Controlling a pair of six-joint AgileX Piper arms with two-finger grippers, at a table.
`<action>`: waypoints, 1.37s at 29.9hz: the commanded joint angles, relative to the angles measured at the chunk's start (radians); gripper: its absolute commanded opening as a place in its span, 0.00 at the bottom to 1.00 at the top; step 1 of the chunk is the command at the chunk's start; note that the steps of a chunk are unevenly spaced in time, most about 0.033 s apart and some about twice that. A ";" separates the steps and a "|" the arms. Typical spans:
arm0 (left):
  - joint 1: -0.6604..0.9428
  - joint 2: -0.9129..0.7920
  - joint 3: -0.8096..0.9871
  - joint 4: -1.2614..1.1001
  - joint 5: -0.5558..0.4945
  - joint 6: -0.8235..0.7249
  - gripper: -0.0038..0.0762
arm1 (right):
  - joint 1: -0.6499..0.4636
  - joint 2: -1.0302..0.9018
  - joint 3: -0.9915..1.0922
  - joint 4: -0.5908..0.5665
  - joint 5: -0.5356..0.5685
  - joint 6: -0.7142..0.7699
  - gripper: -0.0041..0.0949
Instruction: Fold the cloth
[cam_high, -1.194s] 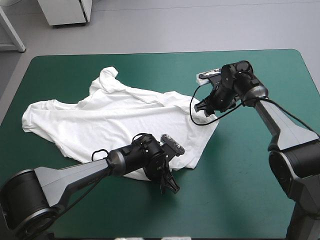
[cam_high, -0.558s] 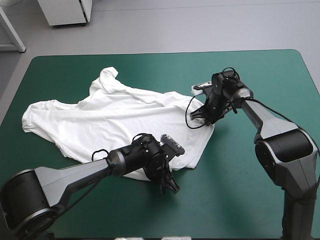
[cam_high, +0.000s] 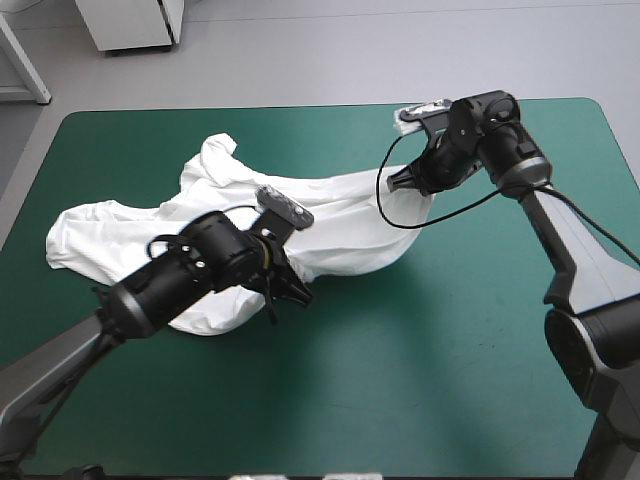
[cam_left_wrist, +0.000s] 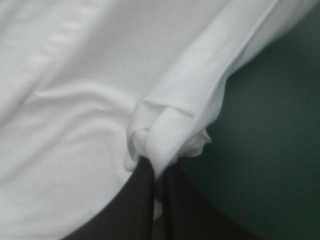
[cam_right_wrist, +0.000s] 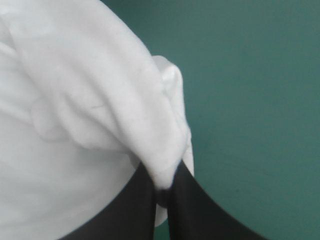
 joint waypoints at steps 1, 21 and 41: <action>0.022 -0.083 -0.152 0.071 0.058 0.021 0.04 | -0.006 -0.140 -0.068 0.024 -0.002 -0.021 0.02; 0.020 -0.082 -0.990 0.279 -0.131 0.056 0.04 | -0.006 -0.360 -0.708 0.119 -0.127 -0.128 0.02; 0.020 -0.070 -1.181 0.038 -0.519 0.166 0.04 | -0.006 -0.418 -0.898 0.101 -0.338 -0.174 0.03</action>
